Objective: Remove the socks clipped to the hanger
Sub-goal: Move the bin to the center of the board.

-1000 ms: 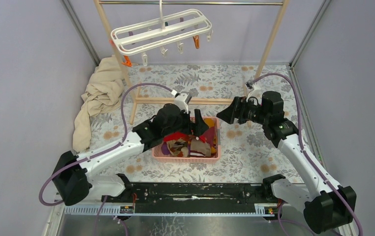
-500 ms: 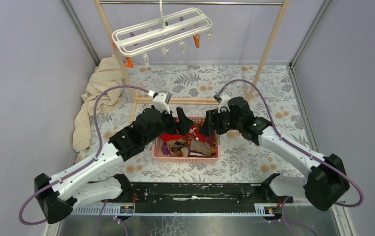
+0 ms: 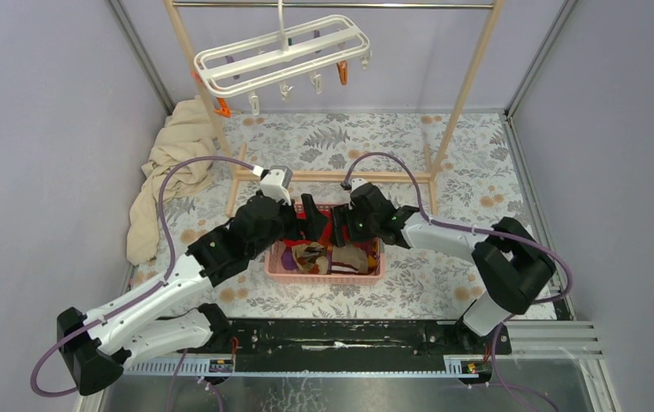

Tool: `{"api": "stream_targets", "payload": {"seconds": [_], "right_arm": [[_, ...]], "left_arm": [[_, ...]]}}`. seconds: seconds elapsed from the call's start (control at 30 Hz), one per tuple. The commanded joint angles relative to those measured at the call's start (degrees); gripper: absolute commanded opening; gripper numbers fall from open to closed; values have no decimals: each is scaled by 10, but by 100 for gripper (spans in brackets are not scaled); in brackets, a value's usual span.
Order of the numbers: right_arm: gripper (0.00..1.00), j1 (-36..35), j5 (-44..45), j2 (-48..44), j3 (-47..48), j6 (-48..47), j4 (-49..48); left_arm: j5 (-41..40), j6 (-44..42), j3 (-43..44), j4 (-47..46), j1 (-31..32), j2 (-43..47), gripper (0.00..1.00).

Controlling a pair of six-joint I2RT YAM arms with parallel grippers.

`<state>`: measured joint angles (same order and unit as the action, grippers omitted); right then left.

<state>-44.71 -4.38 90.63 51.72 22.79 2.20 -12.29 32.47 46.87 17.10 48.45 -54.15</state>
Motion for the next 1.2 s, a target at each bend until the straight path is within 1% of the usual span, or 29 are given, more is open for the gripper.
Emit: {"api": "stream_targets", "payload": {"seconds": [0.0,0.2,0.37,0.5,0.9,1.17], "right_arm": [[81,-6,57,31,12,20,-55],[83,-5,82,89,25,32,-56],[85,-3,107,110,30,42,-60],[87,9,105,113,27,50,-68],[88,67,83,102,10,52,-84],[88,76,75,91,0,50,-88]], "left_arm": [[-29,1,-6,3,-1,15,98],[-27,0,-10,1,-6,9,98],[-28,0,-15,3,-12,12,98],[-23,4,-19,4,-17,23,98],[-22,6,-24,9,-22,27,98],[-17,8,-28,2,-23,22,98]]}}
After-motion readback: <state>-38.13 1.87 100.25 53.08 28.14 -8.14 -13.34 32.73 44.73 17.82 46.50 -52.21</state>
